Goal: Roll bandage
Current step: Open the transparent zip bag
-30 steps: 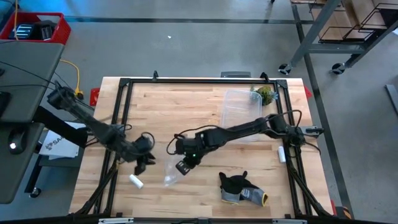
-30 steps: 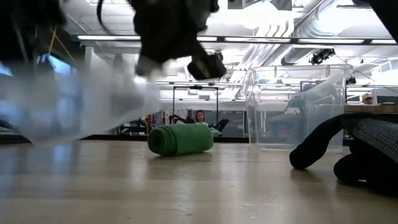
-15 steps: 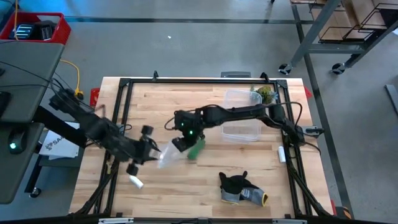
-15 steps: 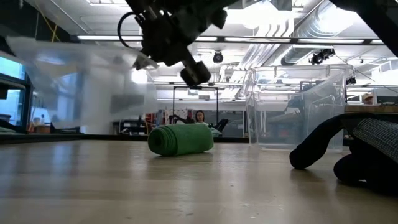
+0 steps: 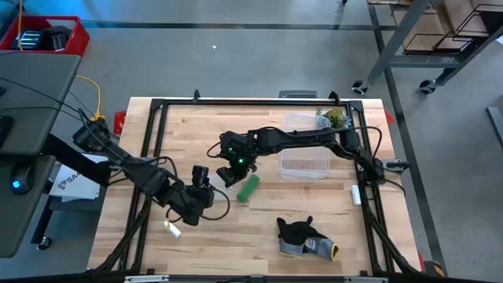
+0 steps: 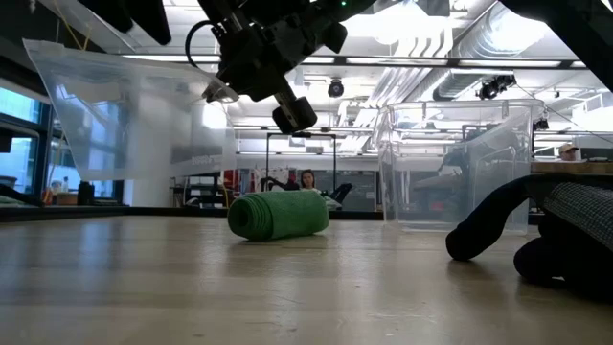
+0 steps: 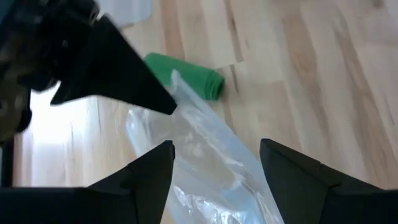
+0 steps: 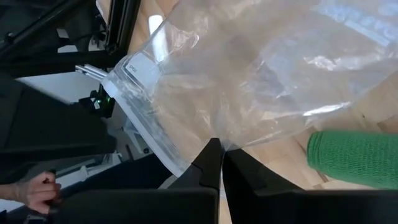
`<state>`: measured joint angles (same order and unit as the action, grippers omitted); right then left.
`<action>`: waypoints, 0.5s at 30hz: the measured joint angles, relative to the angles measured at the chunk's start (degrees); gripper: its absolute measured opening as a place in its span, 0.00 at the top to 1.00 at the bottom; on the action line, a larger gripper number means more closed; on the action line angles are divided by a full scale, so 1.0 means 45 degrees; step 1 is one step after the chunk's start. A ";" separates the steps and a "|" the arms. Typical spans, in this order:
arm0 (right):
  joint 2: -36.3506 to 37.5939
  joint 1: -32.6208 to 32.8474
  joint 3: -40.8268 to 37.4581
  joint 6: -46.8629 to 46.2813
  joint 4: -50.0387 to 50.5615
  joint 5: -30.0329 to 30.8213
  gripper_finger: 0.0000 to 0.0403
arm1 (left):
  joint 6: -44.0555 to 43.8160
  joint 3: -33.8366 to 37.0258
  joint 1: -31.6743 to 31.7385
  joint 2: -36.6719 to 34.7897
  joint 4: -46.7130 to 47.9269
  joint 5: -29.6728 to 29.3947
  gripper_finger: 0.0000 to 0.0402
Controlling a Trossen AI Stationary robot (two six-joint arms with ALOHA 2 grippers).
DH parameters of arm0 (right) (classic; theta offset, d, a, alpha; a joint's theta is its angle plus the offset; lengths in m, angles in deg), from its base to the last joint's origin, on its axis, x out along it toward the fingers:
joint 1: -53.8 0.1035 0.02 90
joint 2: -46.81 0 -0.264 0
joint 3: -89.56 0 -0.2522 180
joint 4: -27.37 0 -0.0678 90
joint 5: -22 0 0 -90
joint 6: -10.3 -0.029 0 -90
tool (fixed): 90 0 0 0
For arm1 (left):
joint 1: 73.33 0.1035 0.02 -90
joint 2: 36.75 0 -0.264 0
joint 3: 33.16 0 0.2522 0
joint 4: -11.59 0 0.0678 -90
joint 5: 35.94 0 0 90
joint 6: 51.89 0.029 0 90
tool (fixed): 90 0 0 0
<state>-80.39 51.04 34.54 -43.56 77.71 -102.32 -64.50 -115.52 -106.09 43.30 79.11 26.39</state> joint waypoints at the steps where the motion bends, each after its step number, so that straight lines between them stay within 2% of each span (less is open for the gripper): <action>1: 0.0000 0.0000 0.0000 0.0059 0.0005 0.0000 1.00 | -0.0305 0.0005 0.0062 0.0016 0.0005 -0.0050 0.41; 5: 0.0000 0.0000 0.0005 0.0254 0.0017 0.0017 1.00 | -0.1346 0.0060 0.0209 -0.0009 -0.0220 -0.0077 0.41; 10: -0.0010 -0.0032 0.0010 0.0346 0.0223 0.0112 1.00 | -0.1617 0.0772 0.0205 -0.0003 -0.1378 0.0331 0.41; 15: -0.0010 -0.0058 0.0008 0.0317 0.0486 0.0157 1.00 | -0.2175 0.1280 0.0318 0.0002 -0.1908 0.0014 0.41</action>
<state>-80.43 50.77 34.58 -42.13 79.90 -101.62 -74.28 -109.76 -104.66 43.31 70.52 26.45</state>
